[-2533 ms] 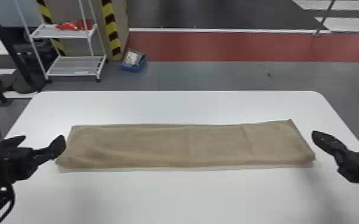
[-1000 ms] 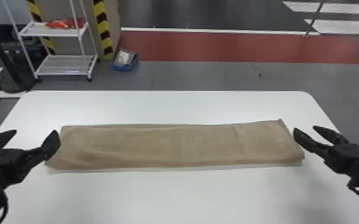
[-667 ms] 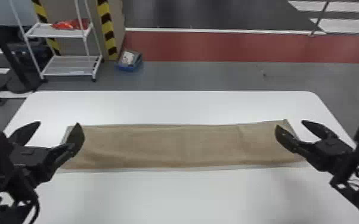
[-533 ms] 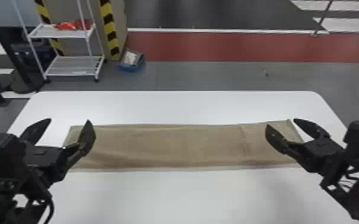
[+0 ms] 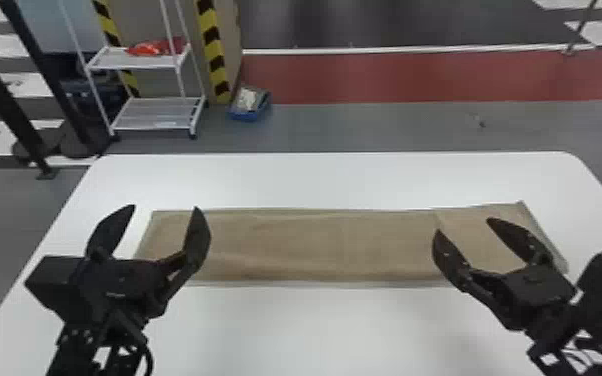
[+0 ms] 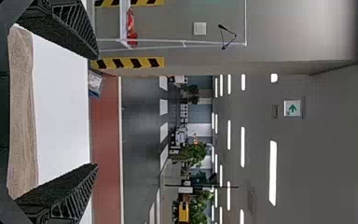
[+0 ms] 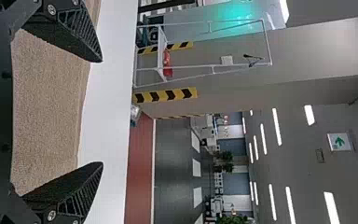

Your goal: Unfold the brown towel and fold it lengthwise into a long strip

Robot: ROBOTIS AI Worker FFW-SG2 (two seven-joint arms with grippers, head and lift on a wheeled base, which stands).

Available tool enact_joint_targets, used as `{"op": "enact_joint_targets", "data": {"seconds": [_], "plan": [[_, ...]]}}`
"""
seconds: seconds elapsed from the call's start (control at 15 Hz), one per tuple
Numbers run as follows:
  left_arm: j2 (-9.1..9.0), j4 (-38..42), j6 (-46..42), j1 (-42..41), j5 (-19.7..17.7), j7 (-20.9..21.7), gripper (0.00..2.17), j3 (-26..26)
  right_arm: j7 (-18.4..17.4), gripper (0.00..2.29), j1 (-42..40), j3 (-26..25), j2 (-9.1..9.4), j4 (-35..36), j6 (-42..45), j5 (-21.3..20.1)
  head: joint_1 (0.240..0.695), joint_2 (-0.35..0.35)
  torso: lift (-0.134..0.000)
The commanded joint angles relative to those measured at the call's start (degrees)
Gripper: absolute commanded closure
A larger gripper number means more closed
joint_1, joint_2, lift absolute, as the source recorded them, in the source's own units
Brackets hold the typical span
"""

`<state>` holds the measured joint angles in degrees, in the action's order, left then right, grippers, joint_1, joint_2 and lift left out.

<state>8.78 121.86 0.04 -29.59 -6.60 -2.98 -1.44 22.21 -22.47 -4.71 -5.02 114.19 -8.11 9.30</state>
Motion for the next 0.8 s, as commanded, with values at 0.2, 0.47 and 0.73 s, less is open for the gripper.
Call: {"op": "enact_joint_targets", "data": {"seconds": [0.2,0.47,0.73], "plan": [[0.00,0.57,0.62,-0.73,0.80,-0.97,0.07,0.12,-0.42,0.11,-1.00,-1.17,0.01,0.16,-0.64,0.63,0.695,0.066,-0.123],[0.00,0.48,0.80,-0.82,1.06,-1.24,0.07,0.12,-0.33,0.11,-1.53,-0.65,0.10,1.39,0.07,1.77,0.695,0.061,-0.123],[0.00,0.92,0.62,-1.26,0.62,-1.33,0.07,0.12,-0.33,0.11,-2.14,1.29,0.27,2.62,1.30,1.51,0.695,0.083,-0.123]]}}
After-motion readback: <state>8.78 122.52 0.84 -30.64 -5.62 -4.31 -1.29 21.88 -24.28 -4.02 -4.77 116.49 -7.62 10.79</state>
